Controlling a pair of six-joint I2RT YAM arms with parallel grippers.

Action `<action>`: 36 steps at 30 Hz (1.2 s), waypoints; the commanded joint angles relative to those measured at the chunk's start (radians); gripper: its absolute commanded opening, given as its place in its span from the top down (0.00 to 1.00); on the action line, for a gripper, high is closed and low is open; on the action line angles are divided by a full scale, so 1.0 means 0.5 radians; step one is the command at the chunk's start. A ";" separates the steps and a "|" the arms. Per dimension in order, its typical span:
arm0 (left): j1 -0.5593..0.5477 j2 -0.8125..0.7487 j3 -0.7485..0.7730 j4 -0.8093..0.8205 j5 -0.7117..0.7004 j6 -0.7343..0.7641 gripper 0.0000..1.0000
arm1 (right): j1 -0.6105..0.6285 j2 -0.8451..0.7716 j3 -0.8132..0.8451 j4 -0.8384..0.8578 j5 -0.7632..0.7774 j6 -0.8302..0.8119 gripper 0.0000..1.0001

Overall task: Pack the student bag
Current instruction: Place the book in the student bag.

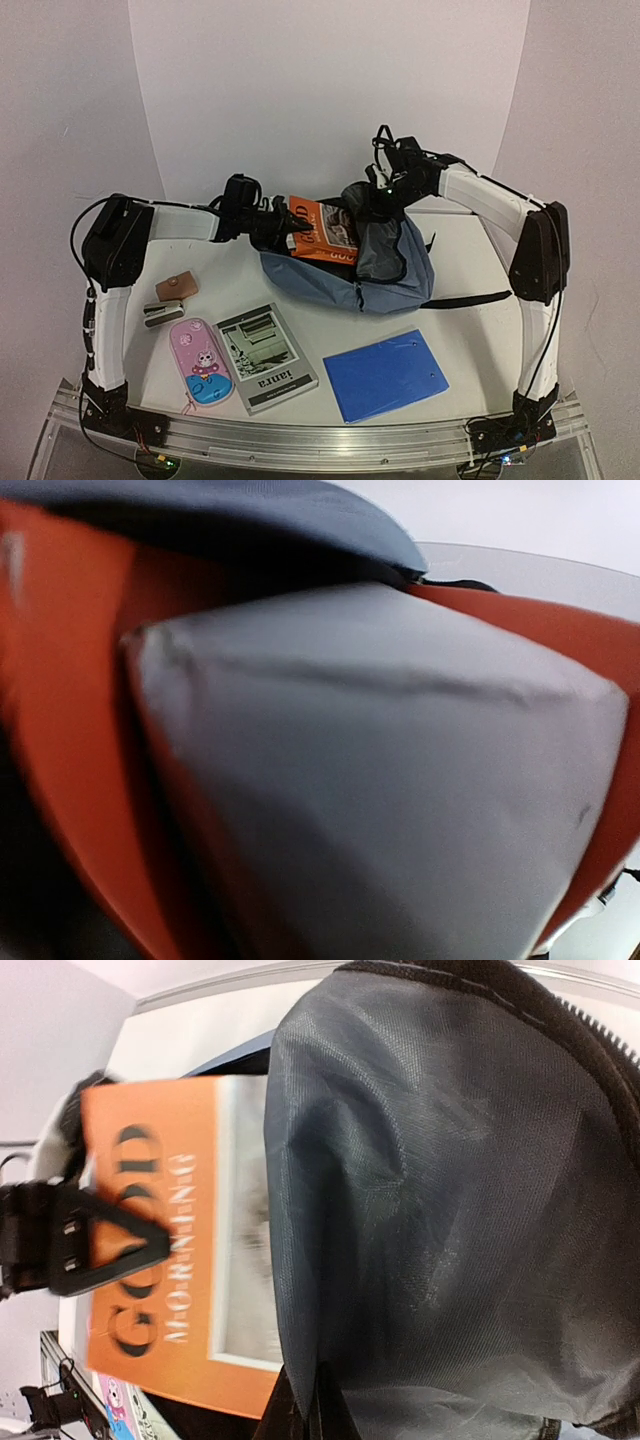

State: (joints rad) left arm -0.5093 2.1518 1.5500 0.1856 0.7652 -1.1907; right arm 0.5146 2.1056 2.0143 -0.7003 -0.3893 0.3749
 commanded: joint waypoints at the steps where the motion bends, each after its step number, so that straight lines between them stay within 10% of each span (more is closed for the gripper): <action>1: -0.067 0.121 0.261 0.121 0.174 0.021 0.89 | 0.026 -0.033 0.168 0.152 -0.137 -0.103 1.00; 11: -0.107 0.487 0.821 -0.297 0.106 0.204 0.79 | 0.101 -0.017 0.173 0.110 -0.237 -0.267 1.00; 28: 0.010 0.362 0.907 -1.294 -0.303 0.593 0.24 | -0.089 0.034 0.162 -0.005 0.130 -0.501 1.00; 36: -0.034 0.356 0.755 -1.158 -0.249 0.511 0.30 | -0.087 0.065 0.162 -0.002 0.071 -0.525 1.00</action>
State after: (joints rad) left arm -0.5105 2.3894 1.9553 -0.4185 0.6397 -0.9328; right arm 0.4717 2.1420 2.0525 -0.7574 -0.3417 0.1337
